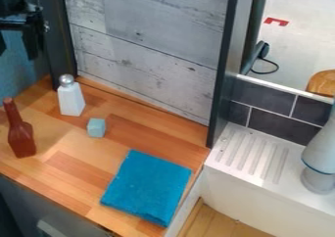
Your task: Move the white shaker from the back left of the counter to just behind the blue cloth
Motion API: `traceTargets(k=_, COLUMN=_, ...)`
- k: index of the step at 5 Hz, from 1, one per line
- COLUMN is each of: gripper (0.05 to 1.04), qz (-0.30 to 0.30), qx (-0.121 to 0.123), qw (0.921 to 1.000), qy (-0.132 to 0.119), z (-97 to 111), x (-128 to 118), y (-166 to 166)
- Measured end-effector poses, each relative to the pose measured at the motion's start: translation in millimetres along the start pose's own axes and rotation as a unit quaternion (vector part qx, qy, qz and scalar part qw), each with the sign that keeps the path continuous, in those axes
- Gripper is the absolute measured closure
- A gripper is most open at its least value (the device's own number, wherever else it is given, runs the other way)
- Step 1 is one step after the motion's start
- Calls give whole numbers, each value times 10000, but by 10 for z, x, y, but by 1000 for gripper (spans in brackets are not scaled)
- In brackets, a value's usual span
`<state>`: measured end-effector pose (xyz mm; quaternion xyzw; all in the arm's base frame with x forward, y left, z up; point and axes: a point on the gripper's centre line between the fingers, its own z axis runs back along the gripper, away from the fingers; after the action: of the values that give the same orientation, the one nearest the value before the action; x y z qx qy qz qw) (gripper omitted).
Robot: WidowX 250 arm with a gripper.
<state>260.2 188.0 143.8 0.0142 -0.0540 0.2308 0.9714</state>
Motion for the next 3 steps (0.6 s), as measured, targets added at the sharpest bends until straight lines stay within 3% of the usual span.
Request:
traceTargets(k=2, gripper=83, qz=0, qx=-23, qw=9998, qy=183, z=-114, x=-27, y=0)
traceTargets(k=3, gripper=83, qz=0, qx=-15, qw=9999, qy=137, z=-110, x=-11, y=2)
